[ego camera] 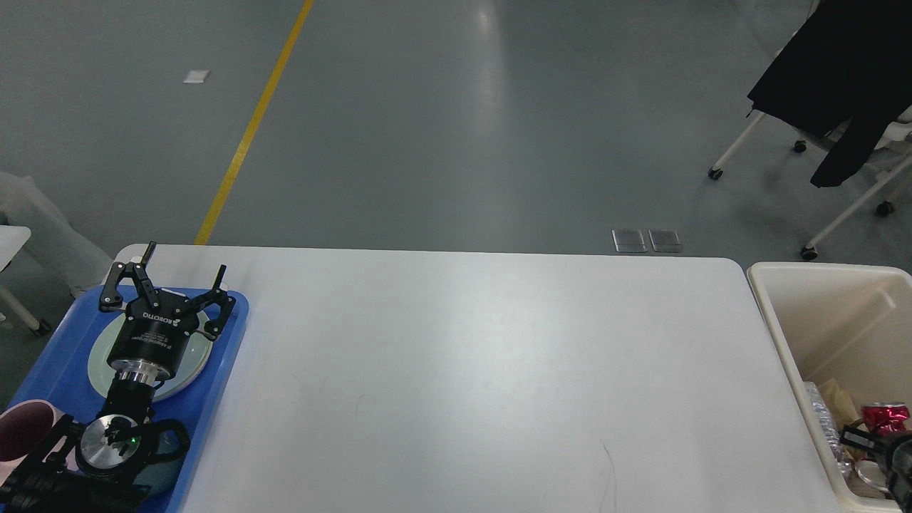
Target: Tidy desktop
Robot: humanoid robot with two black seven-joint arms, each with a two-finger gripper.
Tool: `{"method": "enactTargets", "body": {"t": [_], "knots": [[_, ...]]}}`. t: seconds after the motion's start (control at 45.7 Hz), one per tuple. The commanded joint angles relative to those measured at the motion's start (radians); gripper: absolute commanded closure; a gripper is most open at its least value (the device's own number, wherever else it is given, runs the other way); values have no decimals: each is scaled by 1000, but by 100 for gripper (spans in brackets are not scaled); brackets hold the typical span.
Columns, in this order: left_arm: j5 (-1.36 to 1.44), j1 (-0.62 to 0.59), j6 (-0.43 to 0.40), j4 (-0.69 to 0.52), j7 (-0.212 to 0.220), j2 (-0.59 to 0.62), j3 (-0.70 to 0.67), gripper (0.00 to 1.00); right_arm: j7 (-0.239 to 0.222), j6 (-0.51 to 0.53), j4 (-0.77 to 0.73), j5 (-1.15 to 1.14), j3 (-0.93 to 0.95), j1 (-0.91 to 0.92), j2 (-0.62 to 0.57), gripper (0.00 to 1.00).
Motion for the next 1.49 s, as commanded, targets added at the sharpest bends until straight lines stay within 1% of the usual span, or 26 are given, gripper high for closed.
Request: {"method": "enactTargets", "body": {"t": [0.0,0.285,0.307,0.35,0.372,0.394,0.46,0.504,0.526,0.92,1.139,1.227,1.314,1.402,1.468], "knots": [[0,0,0,0,-1,0,0,4,-12,-33,-15,3,5,-25,15,100],[0,0,0,0,0,0,0,4,-11,-36,-14,1,2,-30,15,100],[0,0,0,0,0,0,0,4,-11,-39,-15,1,2,-30,13,92],[0,0,0,0,0,1,0,4,-11,-52,-15,1,2,-30,12,62],[0,0,0,0,0,0,0,4,-11,-62,-15,1,2,-28,12,51],[0,0,0,0,0,0,0,4,-9,-75,-15,1,2,-30,13,43],[0,0,0,0,0,0,0,4,-8,-108,-12,1,2,-28,15,23],[0,0,0,0,0,0,0,4,-5,-124,-12,1,1,-28,15,7],[0,0,0,0,0,1,0,4,-5,-125,-12,1,1,-28,15,0],[0,0,0,0,0,0,0,4,-3,-127,-11,1,1,-19,4,0],[0,0,0,0,0,0,0,4,-3,-130,-14,4,31,34,-5,0],[0,0,0,0,0,0,0,4,-3,-128,-14,10,102,67,-46,0],[0,0,0,0,0,0,0,4,2,-128,-3,9,226,110,-65,0],[0,0,0,0,0,0,0,4,9,-127,15,6,404,175,-82,0],[0,0,0,0,0,0,0,4,34,-124,32,6,562,229,-89,0]]}}
